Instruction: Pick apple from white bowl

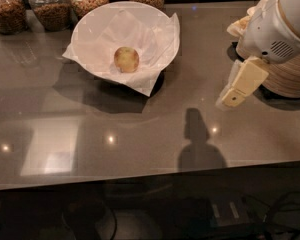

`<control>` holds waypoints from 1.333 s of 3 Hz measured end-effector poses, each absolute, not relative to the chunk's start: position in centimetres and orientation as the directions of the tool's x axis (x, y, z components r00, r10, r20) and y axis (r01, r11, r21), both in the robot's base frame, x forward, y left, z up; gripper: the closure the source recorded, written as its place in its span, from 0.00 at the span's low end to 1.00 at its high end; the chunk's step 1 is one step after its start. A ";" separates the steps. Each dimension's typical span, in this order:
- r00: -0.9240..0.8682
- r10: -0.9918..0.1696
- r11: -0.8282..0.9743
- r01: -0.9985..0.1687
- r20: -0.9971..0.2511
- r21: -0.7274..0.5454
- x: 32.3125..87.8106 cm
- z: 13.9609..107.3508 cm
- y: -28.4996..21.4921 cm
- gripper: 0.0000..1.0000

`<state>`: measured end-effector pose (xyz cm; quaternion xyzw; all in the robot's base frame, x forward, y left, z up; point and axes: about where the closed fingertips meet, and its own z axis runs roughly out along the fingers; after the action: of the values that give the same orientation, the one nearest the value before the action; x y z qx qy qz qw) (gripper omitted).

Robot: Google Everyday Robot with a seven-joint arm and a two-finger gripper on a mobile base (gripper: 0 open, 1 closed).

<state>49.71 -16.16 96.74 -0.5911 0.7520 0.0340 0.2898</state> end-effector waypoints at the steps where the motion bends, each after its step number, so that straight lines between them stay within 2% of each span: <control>1: -0.083 -0.822 0.310 -0.896 -0.564 -0.319 53.2 96.9 -13.6 0.00; 2: 0.001 -0.780 0.288 -0.887 -0.625 -0.360 57.5 98.0 -9.9 0.00; 4: 0.110 -0.775 0.174 -0.909 -0.622 -0.378 63.8 97.5 -2.6 0.00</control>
Offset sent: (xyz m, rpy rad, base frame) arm 0.1333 0.1105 0.0317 0.2653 -0.2233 0.1443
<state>63.79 -2.65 97.54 -0.6369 0.6613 0.0867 0.3867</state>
